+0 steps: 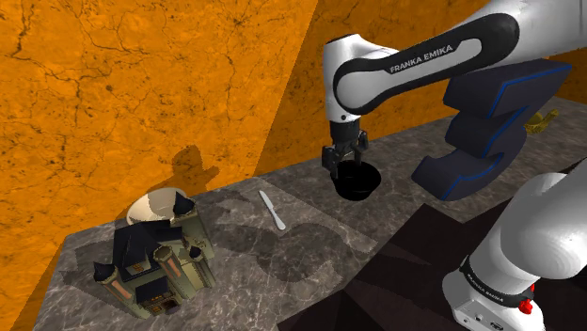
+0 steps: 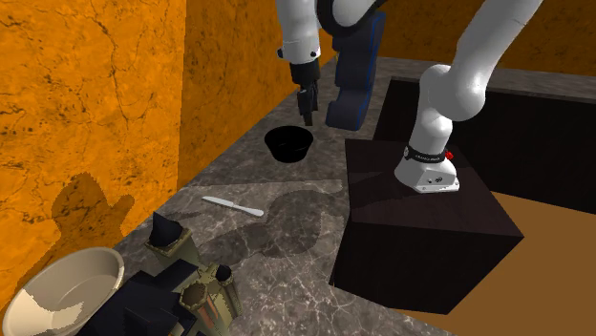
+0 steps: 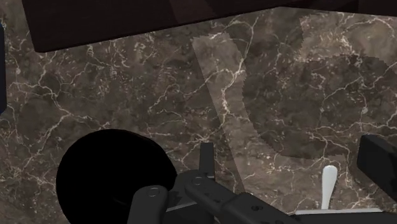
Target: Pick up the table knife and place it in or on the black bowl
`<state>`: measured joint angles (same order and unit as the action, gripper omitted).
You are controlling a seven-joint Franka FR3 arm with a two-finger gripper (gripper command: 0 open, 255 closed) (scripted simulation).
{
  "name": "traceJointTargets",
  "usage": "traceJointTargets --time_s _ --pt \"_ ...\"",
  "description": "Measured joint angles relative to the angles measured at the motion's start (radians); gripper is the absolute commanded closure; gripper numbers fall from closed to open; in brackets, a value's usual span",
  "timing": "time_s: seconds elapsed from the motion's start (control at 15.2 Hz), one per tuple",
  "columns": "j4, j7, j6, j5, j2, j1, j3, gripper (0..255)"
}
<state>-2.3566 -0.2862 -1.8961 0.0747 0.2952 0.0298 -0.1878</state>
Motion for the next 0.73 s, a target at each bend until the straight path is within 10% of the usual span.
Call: traceJointTargets --time_s 0.73 --pt "0.253 -0.218 -0.168 -0.086 -0.446 0.022 -0.054 0"
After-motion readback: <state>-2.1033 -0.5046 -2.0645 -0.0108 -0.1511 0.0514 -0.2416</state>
